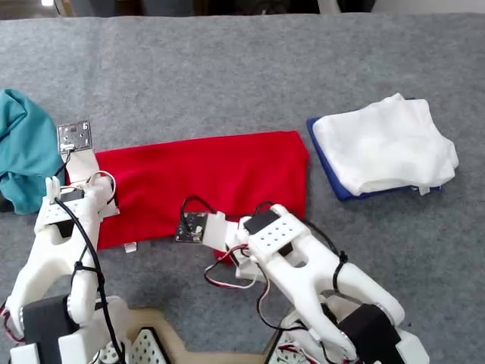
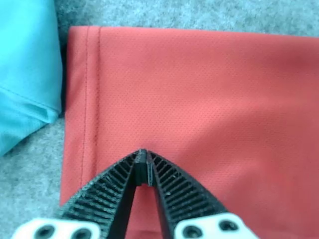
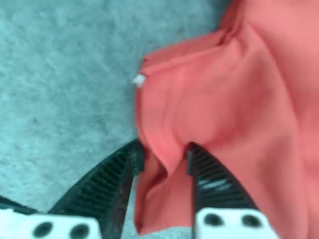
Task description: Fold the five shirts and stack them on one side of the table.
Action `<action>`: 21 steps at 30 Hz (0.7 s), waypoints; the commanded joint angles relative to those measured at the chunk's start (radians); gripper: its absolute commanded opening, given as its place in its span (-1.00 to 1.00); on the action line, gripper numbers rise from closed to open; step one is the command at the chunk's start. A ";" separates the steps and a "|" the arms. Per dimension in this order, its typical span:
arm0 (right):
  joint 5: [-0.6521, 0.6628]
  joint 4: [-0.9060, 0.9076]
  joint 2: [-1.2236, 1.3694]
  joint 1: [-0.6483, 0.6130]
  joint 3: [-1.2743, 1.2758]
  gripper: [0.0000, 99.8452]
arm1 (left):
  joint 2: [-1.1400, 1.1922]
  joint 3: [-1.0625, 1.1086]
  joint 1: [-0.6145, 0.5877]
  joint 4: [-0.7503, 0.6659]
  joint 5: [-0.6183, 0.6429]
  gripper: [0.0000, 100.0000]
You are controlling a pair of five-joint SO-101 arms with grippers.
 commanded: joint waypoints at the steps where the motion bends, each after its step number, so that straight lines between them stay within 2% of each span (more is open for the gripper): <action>1: -0.005 -0.005 0.035 0.017 -0.013 -0.88 | -0.029 -0.004 -0.012 -0.014 0.002 -0.94; 4: 0.000 -0.005 0.035 0.081 -0.036 -0.98 | -0.029 -0.004 -0.012 -0.014 0.002 -0.94; 9: -0.005 0.023 0.035 0.164 -0.131 -0.97 | -0.029 -0.004 -0.012 -0.014 0.002 -0.94; 16: 0.000 0.261 0.036 0.199 -0.421 -0.97 | -0.029 -0.004 -0.012 -0.014 0.002 -0.94; 21: 0.043 0.288 0.091 0.212 -0.550 -0.97 | -0.029 -0.004 -0.012 -0.014 0.002 -0.94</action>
